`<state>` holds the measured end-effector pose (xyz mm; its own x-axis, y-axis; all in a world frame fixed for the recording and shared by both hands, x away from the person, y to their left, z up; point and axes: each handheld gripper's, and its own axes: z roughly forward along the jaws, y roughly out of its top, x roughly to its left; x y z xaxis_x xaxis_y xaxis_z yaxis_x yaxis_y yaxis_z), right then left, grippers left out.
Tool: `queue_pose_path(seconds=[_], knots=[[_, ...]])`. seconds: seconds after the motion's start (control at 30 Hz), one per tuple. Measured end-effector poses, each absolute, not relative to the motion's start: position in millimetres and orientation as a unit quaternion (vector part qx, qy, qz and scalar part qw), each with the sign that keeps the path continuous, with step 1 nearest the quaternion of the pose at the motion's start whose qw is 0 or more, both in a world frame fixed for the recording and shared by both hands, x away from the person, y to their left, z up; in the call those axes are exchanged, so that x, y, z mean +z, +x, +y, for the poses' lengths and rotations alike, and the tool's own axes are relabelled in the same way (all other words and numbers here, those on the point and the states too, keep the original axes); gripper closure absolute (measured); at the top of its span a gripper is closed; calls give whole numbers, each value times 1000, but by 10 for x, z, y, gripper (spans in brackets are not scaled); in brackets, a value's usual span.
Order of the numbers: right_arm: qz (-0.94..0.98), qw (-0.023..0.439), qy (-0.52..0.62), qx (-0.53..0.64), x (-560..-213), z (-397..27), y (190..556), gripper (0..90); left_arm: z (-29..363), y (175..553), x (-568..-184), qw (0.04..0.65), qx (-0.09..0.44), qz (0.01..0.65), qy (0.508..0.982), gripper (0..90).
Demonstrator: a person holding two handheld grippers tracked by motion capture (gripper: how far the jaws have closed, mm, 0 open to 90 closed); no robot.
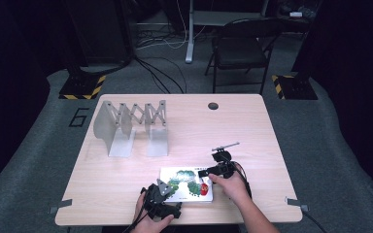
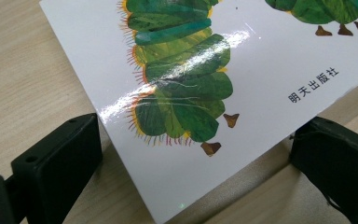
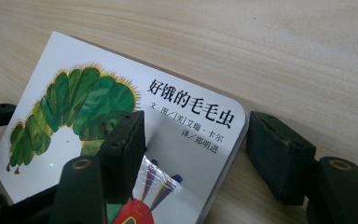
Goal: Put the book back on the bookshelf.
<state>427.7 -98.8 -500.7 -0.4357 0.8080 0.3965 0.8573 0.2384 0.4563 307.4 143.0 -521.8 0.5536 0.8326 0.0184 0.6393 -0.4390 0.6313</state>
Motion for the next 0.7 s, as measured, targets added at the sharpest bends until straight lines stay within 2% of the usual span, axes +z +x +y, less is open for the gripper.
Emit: queue_pose_path(seconds=[0.1, 0.27, 0.7], knots=[[-787, 30, -532, -311, -4998, -973, 4273, 323, 1427, 3067, -5218, 296, 168, 443, 829, 53], [-785, 31, -535, -310, -4994, -950, 4266, 304, 1428, 3067, -5220, 297, 167, 443, 829, 53], [-771, 45, -551, -316, -4922, -974, 4235, 352, 1436, 3062, -5232, 303, 170, 443, 827, 52]])
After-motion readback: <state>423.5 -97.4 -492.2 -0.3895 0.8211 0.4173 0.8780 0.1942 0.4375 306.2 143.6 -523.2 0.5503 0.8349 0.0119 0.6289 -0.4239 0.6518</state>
